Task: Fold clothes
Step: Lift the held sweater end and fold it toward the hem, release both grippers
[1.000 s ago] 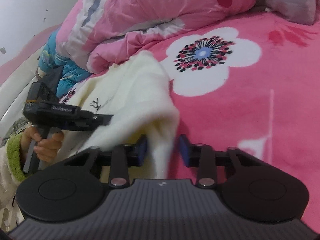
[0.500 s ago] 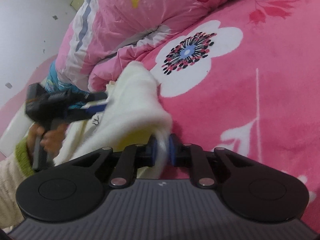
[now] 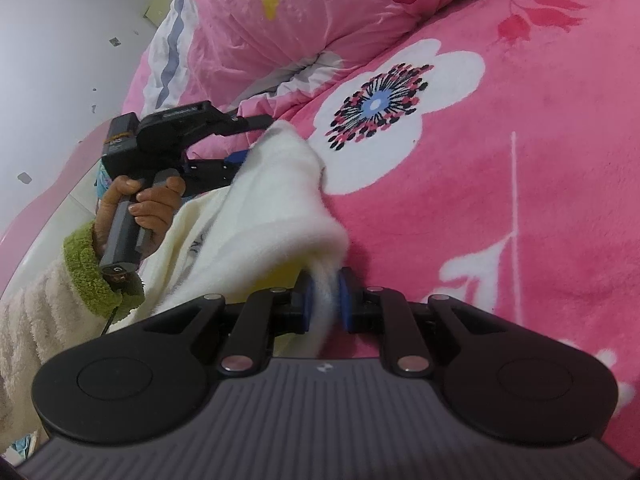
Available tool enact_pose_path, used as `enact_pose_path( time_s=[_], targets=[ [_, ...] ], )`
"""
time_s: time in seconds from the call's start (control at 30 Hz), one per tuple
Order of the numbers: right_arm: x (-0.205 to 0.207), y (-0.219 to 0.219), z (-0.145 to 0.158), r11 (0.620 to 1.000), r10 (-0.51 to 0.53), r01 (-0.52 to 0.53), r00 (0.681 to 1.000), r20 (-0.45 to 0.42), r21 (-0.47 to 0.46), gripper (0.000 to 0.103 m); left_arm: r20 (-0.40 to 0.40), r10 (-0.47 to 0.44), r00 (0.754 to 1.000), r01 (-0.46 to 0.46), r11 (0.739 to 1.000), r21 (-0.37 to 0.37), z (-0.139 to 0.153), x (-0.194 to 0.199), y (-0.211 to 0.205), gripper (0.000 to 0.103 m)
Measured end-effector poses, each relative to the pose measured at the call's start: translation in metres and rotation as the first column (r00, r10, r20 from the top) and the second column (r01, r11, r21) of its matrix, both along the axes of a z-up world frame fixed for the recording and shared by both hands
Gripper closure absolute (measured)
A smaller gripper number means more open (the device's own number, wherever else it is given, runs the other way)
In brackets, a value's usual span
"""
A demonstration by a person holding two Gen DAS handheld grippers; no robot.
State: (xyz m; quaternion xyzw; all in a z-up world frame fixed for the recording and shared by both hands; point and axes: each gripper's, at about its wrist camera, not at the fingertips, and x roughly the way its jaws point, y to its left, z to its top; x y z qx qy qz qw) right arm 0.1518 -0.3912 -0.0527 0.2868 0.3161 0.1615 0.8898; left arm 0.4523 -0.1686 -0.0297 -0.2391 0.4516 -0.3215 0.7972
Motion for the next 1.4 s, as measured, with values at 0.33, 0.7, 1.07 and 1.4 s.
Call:
enact_pose_path(
  time_s=[0.33,0.7,1.07,1.4],
  targets=[
    [0.0,0.0,0.0,1.0,0.0,-0.001,1.0,0.001,0.001,0.091,0.12,0.009,0.993,-0.009,1.0,0.0,0.01,-0.01,-0.007,0.091],
    [0.001,0.002,-0.001,1.0,-0.003,0.003,1.0,0.005,0.0,0.091,0.149,0.088,0.985,-0.072,0.992,-0.105,-0.019,-0.004,0.032,0.091],
    [0.0,-0.003,-0.006,0.998,-0.005,0.004,1.0,0.009,0.067,0.086,0.121,0.147,0.982,-0.147,0.989,-0.016,0.003,-0.009,0.05,0.066],
    [-0.051,-0.012,0.026,0.997,-0.079,0.079,0.997,-0.028,0.02,0.04,0.036,0.038,0.999,-0.042,0.994,0.096,0.096,-0.135,0.096,0.044]
  ],
)
